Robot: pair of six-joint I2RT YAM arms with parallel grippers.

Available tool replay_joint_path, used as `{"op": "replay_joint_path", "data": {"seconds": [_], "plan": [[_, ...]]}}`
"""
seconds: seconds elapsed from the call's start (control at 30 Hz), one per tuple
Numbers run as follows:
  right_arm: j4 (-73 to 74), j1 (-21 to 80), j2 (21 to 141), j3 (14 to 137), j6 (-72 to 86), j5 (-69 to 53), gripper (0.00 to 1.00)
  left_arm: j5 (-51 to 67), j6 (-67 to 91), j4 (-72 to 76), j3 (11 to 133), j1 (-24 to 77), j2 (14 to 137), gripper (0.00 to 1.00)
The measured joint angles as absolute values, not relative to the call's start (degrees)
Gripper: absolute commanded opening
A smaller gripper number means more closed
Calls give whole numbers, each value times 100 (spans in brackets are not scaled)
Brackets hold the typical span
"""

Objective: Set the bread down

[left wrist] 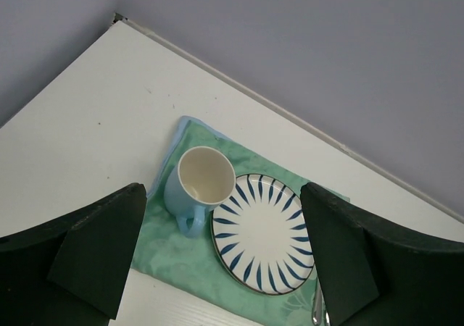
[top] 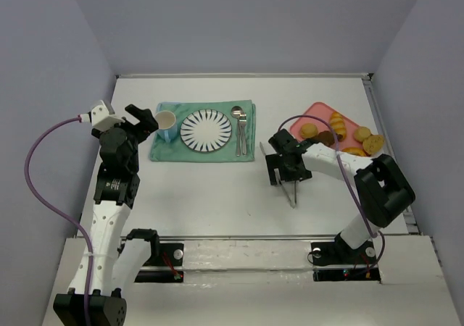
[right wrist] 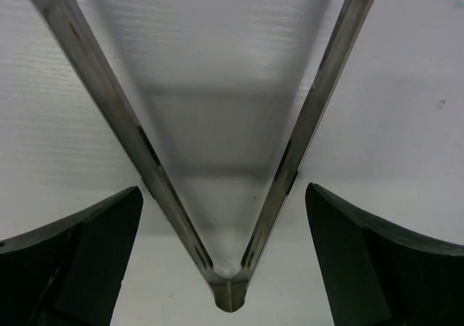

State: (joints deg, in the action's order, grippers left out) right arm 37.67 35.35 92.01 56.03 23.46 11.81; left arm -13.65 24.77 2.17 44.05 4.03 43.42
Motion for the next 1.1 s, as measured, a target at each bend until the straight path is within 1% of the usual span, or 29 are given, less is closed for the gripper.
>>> {"op": "replay_joint_path", "data": {"seconds": [0.13, 0.23, 0.27, 0.37, 0.4, 0.43, 0.53, 0.57, 0.63, 0.83, 1.0, 1.1], "plan": [[3813, 3533, 9435, 5634, 2445, 1271, 100, -1382, 2469, 213, 4405, 403, 4342, 99], [3809, 3533, 9500, 5688, 2480, 1267, 84, -1404, 2467, 207, 4405, 403, 4342, 99], [3791, 3533, 9537, 5719, 2510, 1247, 66, -1415, 2467, 202, 4405, 403, 4340, 99], [3701, 3533, 9572, 5732, 2604, 1203, 41, -1450, 2467, 176, 4405, 403, 4327, 99], [3684, 3535, 9572, 5730, 2620, 1205, 38, -1468, 2467, 174, 4405, 403, 4320, 99], [3673, 3535, 9570, 5728, 2685, 1229, 32, -1485, 2467, 169, 4405, 403, 4311, 99], [3671, 3535, 9544, 5717, 2762, 1295, 28, -1525, 2469, 132, 4405, 403, 4265, 99], [3688, 3533, 9502, 5712, 2810, 1337, 22, -1533, 2469, 130, 4405, 403, 4250, 99], [3688, 3533, 9389, 5706, 2856, 1385, 20, -1549, 2469, 126, 4405, 403, 4222, 99], [3719, 3533, 8348, 5758, 2985, 1496, 20, -1623, 2469, 97, 4405, 403, 4104, 99], [3920, 3479, 7815, 6152, 3052, 1610, 27, -1675, 2471, 95, 4405, 403, 4032, 99], [4032, 3306, 7776, 6355, 3076, 1597, 31, -1680, 2473, 95, 4405, 403, 4025, 99]]}}
